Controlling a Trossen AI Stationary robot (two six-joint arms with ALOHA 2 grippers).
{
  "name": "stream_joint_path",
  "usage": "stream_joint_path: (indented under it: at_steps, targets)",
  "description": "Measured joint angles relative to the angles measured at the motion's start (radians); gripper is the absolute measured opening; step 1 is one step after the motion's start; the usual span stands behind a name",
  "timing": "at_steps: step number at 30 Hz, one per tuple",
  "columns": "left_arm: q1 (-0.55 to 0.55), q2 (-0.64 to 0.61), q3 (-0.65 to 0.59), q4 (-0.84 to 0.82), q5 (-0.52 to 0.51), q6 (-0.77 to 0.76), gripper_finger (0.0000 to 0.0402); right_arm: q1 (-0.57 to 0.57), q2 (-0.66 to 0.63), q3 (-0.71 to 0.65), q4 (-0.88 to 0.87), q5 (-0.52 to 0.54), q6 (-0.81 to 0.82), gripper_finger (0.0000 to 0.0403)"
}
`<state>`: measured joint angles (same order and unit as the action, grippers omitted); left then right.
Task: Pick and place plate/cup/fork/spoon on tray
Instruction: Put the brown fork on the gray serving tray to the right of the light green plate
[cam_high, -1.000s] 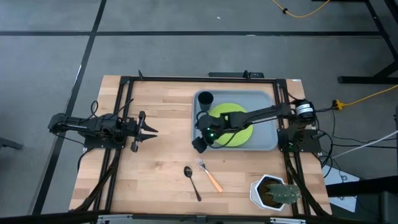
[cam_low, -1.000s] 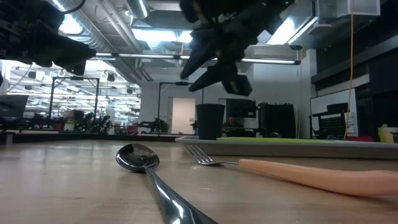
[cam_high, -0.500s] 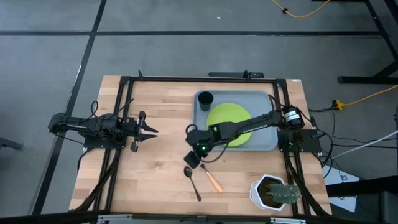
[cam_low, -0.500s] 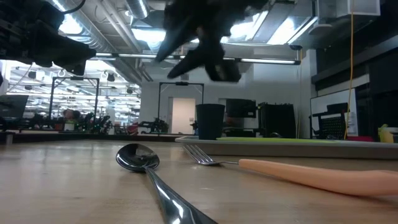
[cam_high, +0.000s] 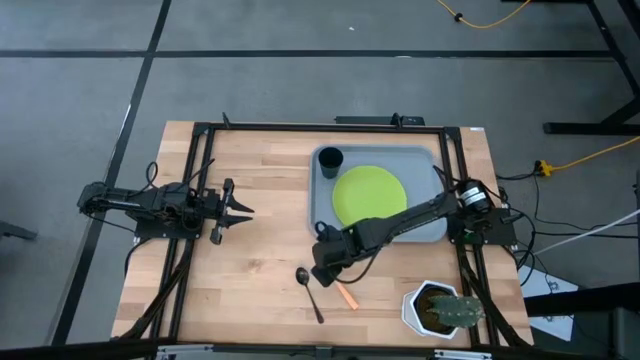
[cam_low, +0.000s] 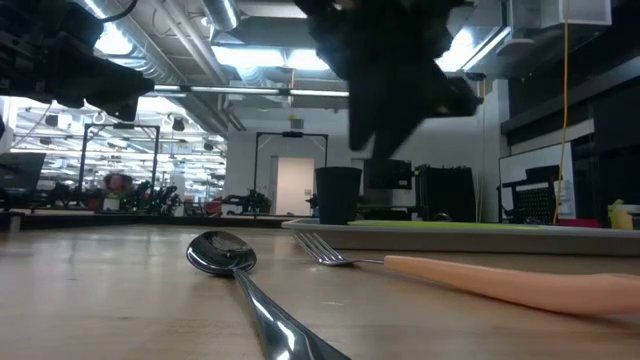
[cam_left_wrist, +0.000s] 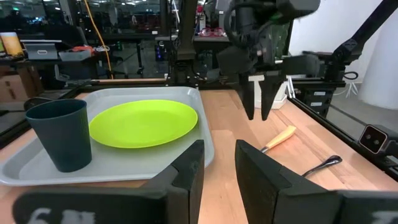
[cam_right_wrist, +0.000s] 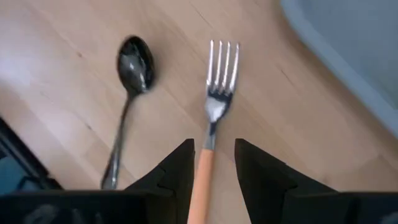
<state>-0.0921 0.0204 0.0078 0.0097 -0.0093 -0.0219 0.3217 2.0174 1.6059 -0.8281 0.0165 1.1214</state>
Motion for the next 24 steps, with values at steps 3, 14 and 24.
stream_joint_path:
  at_steps: [3, 14, 24]
  targets:
    - [0.0, 0.0, 0.0, 0.0, 0.0, 0.0, 0.0083, 0.007, 0.0, -0.035, 0.0, 0.002, 0.002, 0.012]
    - [0.0, 0.0, 0.0, 0.0, 0.0, 0.0, 0.0083, 0.038, 0.049, -0.06, 0.139, -0.015, 0.028, 0.012]
    - [0.0, 0.0, 0.0, 0.0, 0.0, 0.0, 0.0083, 0.043, 0.124, -0.06, 0.145, -0.117, 0.051, 0.012]
